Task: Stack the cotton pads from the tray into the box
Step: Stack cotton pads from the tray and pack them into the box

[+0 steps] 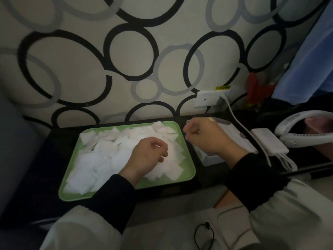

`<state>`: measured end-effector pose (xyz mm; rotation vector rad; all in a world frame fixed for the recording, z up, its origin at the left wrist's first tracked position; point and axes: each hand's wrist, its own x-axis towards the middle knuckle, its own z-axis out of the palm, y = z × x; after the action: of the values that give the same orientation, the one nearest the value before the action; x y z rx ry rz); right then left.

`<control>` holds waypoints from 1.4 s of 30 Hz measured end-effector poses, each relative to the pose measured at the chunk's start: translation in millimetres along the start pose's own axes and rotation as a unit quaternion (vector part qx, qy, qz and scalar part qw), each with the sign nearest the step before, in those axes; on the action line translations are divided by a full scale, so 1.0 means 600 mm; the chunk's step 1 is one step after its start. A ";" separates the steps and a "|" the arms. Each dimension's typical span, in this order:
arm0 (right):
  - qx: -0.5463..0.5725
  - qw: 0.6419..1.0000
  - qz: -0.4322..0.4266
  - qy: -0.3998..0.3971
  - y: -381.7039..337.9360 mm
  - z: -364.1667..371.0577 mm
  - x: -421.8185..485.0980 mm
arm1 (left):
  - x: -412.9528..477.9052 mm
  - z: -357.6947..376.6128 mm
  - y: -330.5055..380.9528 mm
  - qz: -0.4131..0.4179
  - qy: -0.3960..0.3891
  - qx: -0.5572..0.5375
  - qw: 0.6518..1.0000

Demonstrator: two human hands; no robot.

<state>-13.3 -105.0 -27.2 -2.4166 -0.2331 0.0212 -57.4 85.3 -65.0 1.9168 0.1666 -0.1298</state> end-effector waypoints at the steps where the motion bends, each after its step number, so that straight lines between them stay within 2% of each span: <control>1: -0.002 0.999 0.013 -0.035 -0.008 0.019 -0.003 | -0.003 -0.012 -0.007 0.002 0.012 0.020 1.000; 3: -0.027 0.995 0.042 -0.085 -0.013 0.058 -0.010 | -0.010 -0.034 -0.021 0.007 0.029 0.046 0.998; 7: -0.138 0.981 0.062 -0.120 0.002 0.100 -0.024 | -0.022 -0.071 -0.045 0.015 0.028 0.068 0.997; 14: -0.219 0.957 0.095 -0.165 -0.003 0.116 -0.032 | -0.034 -0.108 -0.063 0.009 -0.004 0.091 0.996; 20: -0.174 0.958 0.112 -0.199 -0.004 0.112 -0.024 | -0.034 -0.115 -0.066 0.018 -0.009 0.055 0.998; 24: -0.094 0.971 0.126 -0.181 -0.006 0.095 -0.029 | -0.035 -0.104 -0.064 0.028 0.003 0.020 0.999; 28: 0.105 0.968 0.139 -0.182 -0.025 0.080 -0.045 | -0.037 -0.076 -0.062 0.000 -0.003 -0.068 0.998; 32: 0.283 0.938 0.101 -0.175 -0.040 0.082 -0.056 | -0.042 -0.048 -0.044 -0.053 -0.053 -0.213 0.974; 34: 0.332 0.923 0.082 -0.176 -0.044 0.088 -0.057 | -0.040 -0.039 -0.038 -0.061 -0.042 -0.255 0.964; 39: 0.325 0.934 0.088 -0.118 -0.038 0.097 -0.041 | -0.024 -0.040 -0.035 -0.062 0.061 -0.270 0.959; 42: 0.182 0.981 0.029 -0.053 -0.011 0.095 -0.023 | -0.013 -0.053 -0.037 -0.054 0.110 -0.284 0.951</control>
<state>-32.5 -65.9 -66.6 -2.0580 -0.1875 0.2026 -69.0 122.5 -73.1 1.3406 0.4129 0.0583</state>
